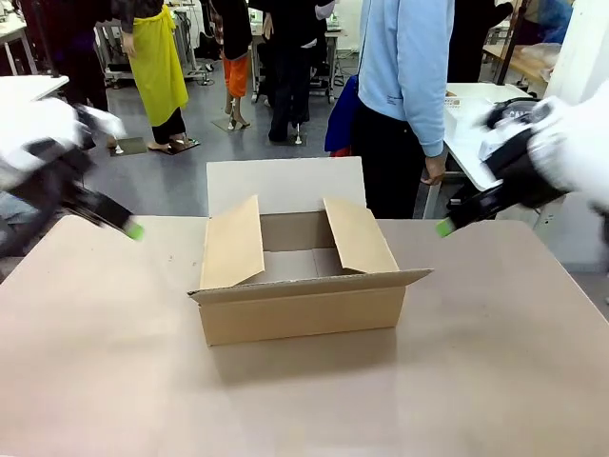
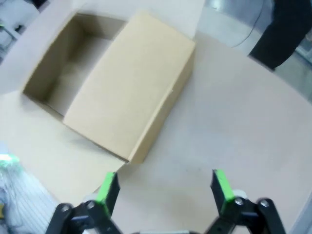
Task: Pack the gift set into the box.
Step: Place both hands on the side flaps of the Package Box and spread them outward.
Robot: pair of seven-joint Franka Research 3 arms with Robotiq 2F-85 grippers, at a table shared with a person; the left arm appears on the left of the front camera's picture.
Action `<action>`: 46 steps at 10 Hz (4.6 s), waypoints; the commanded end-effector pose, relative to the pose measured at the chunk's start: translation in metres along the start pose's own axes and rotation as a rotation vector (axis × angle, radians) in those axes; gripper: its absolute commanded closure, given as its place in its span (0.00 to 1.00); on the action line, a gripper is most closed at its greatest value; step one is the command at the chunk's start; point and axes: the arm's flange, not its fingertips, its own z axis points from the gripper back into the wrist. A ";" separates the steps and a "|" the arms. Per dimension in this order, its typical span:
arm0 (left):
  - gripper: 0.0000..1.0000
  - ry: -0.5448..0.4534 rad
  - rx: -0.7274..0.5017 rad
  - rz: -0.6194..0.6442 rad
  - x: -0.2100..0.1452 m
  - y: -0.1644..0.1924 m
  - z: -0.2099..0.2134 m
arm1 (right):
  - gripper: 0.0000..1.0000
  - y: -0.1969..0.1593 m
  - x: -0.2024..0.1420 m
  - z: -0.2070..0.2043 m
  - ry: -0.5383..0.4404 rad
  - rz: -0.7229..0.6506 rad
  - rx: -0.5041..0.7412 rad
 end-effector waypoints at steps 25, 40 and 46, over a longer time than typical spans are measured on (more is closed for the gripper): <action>0.00 0.172 -0.153 0.410 0.105 -0.114 0.006 | 0.00 0.035 0.077 -0.018 -0.072 0.050 0.430; 0.00 0.189 0.436 0.467 0.169 -0.203 -0.148 | 0.00 -0.001 0.088 -0.128 -0.237 0.601 0.704; 0.00 0.319 0.399 0.431 0.162 -0.162 -0.168 | 0.00 -0.001 0.088 -0.128 -0.237 0.601 0.704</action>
